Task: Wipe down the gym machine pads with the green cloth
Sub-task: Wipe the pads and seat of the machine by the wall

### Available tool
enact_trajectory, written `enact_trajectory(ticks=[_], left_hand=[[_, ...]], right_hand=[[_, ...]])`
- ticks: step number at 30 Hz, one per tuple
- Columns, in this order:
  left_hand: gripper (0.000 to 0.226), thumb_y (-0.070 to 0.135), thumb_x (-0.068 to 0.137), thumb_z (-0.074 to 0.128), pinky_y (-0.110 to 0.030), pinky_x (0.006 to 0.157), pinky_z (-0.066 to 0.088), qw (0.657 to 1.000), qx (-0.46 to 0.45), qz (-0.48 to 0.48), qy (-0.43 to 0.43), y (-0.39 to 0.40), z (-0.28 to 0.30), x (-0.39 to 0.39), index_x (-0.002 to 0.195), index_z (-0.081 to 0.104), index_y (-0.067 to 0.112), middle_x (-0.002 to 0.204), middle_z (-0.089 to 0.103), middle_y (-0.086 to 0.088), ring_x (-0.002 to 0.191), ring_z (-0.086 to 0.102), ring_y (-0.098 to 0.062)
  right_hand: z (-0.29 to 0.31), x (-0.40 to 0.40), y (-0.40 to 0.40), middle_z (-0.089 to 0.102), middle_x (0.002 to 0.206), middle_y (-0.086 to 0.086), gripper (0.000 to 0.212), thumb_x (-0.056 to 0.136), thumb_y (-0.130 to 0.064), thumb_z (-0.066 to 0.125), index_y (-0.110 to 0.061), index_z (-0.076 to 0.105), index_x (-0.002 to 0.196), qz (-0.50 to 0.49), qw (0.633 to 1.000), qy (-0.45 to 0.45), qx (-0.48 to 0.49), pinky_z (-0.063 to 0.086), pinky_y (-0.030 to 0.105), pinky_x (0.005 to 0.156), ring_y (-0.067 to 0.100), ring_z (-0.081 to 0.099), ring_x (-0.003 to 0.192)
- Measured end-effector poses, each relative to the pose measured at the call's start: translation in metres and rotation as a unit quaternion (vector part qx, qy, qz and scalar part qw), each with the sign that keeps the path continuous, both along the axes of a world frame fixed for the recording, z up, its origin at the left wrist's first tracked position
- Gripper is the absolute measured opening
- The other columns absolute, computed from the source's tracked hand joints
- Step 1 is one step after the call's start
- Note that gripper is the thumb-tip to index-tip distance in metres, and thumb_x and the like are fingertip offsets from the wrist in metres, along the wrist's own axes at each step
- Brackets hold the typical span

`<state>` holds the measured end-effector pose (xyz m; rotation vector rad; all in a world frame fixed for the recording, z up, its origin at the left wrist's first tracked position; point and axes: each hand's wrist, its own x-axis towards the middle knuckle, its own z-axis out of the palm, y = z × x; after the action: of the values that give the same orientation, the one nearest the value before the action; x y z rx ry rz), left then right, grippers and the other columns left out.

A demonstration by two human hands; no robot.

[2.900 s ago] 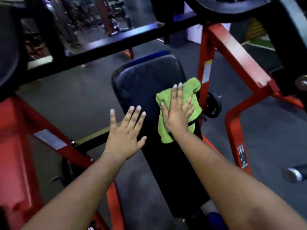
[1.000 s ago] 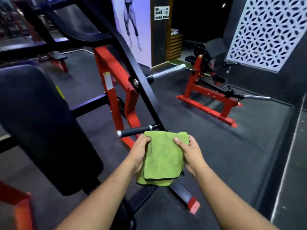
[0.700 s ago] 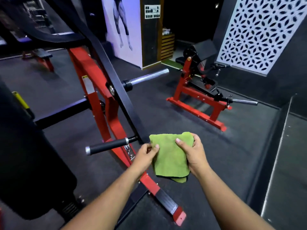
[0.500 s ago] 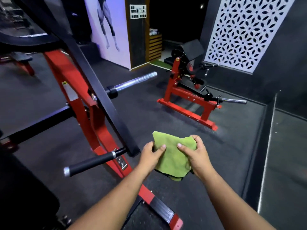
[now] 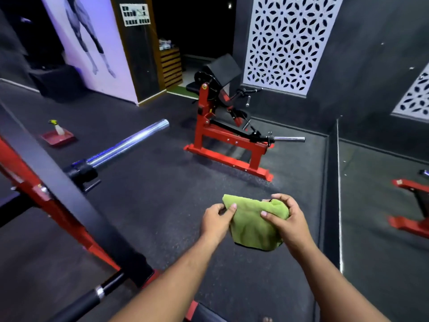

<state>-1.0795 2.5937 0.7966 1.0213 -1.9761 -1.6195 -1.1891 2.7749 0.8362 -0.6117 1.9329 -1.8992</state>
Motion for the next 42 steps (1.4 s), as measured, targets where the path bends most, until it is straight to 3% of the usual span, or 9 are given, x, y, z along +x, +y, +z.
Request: enact_trajectory(ticks=[10, 18, 23, 25, 29, 33, 36, 39, 42], left_hand=[[0.03, 0.02, 0.087, 0.078, -0.015, 0.054, 0.037, 0.997, -0.044, 0.03, -0.059, -0.02, 0.006, -0.163, 0.062, 0.062, 0.02, 0.057, 0.058, 0.012, 0.053, 0.049, -0.001], [0.015, 0.017, 0.098, 0.06, -0.015, 0.064, 0.036, 0.993, -0.112, 0.037, -0.029, -0.054, 0.029, -0.256, 0.083, 0.058, 0.013, 0.075, 0.057, 0.007, 0.068, 0.049, -0.001], [0.012, 0.032, 0.101, 0.058, -0.019, 0.07, 0.04, 0.975, -0.215, -0.044, 0.006, -0.096, 0.047, -0.297, 0.089, 0.056, 0.03, 0.083, 0.06, 0.011, 0.077, 0.053, 0.001], [0.011, 0.038, 0.098, 0.056, -0.021, 0.072, 0.042, 0.972, -0.223, -0.063, 0.027, -0.117, 0.055, -0.316, 0.092, 0.057, 0.03, 0.083, 0.061, 0.013, 0.077, 0.053, 0.0], [0.02, 0.044, 0.094, 0.061, -0.025, 0.071, 0.044, 0.975, -0.192, -0.072, 0.088, -0.166, 0.055, -0.351, 0.098, 0.062, 0.025, 0.081, 0.059, 0.014, 0.074, 0.053, -0.003], [0.065, 0.064, 0.076, 0.069, -0.019, 0.081, 0.044, 0.981, -0.155, -0.091, 0.077, -0.23, 0.027, -0.382, 0.134, 0.042, 0.05, 0.102, 0.046, 0.012, 0.083, 0.046, -0.003], [0.098, 0.078, 0.063, 0.072, -0.005, 0.097, 0.034, 0.972, -0.151, -0.179, 0.012, -0.273, 0.008, -0.404, 0.147, 0.031, 0.048, 0.115, 0.034, 0.014, 0.107, 0.044, 0.005], [0.072, 0.062, 0.067, 0.084, -0.008, 0.099, 0.038, 0.966, -0.134, -0.222, -0.007, -0.319, 0.003, -0.435, 0.131, 0.056, 0.045, 0.118, 0.037, 0.012, 0.117, 0.049, -0.01], [0.037, 0.059, 0.071, 0.083, -0.022, 0.089, 0.049, 0.968, -0.152, -0.201, 0.0, -0.359, 0.004, -0.465, 0.097, 0.072, 0.035, 0.105, 0.052, 0.006, 0.1, 0.057, -0.004]], right_hand=[[-0.041, -0.17, -0.008, 0.072, 0.104, 0.012, 0.038, 0.076, 0.002, 0.086, -0.007, 0.056, 0.098, 0.011, 0.999, -0.008, 0.03, 0.054, 0.031, 0.082, 0.011, 0.066, 0.089], [-0.055, -0.311, -0.03, 0.059, 0.085, -0.008, 0.042, 0.072, -0.023, 0.094, -0.02, 0.058, 0.095, 0.18, 0.958, 0.09, 0.206, 0.048, 0.022, 0.069, 0.0, 0.052, 0.072], [-0.033, -0.347, -0.104, 0.058, 0.125, -0.017, 0.068, 0.074, -0.052, 0.087, -0.034, 0.054, 0.131, 0.259, 0.925, 0.17, 0.219, 0.04, 0.006, 0.092, -0.008, 0.053, 0.116], [-0.021, -0.353, -0.143, 0.055, 0.137, -0.018, 0.08, 0.075, -0.061, 0.082, -0.037, 0.046, 0.143, 0.286, 0.919, 0.192, 0.194, 0.04, 0.013, 0.102, -0.007, 0.05, 0.125], [-0.014, -0.376, -0.213, 0.068, 0.123, -0.02, 0.059, 0.082, -0.05, 0.074, -0.047, 0.05, 0.137, 0.286, 0.916, 0.21, 0.188, 0.051, 0.035, 0.1, 0.003, 0.063, 0.113], [-0.019, -0.408, -0.261, 0.068, 0.113, -0.03, 0.053, 0.088, -0.016, 0.072, -0.058, 0.058, 0.118, 0.268, 0.918, 0.227, 0.183, 0.051, 0.029, 0.097, -0.006, 0.063, 0.106], [-0.02, -0.43, -0.298, 0.07, 0.118, -0.024, 0.042, 0.091, -0.022, 0.071, -0.041, 0.062, 0.127, 0.29, 0.901, 0.248, 0.207, 0.051, 0.028, 0.096, -0.004, 0.064, 0.109], [-0.016, -0.46, -0.335, 0.07, 0.115, -0.024, 0.036, 0.09, -0.032, 0.072, -0.041, 0.061, 0.123, 0.281, 0.893, 0.27, 0.225, 0.052, 0.03, 0.092, -0.003, 0.064, 0.107], [-0.014, -0.488, -0.364, 0.067, 0.104, -0.034, 0.027, 0.086, -0.037, 0.08, -0.041, 0.067, 0.109, 0.23, 0.91, 0.263, 0.224, 0.049, 0.018, 0.082, -0.008, 0.064, 0.098]])
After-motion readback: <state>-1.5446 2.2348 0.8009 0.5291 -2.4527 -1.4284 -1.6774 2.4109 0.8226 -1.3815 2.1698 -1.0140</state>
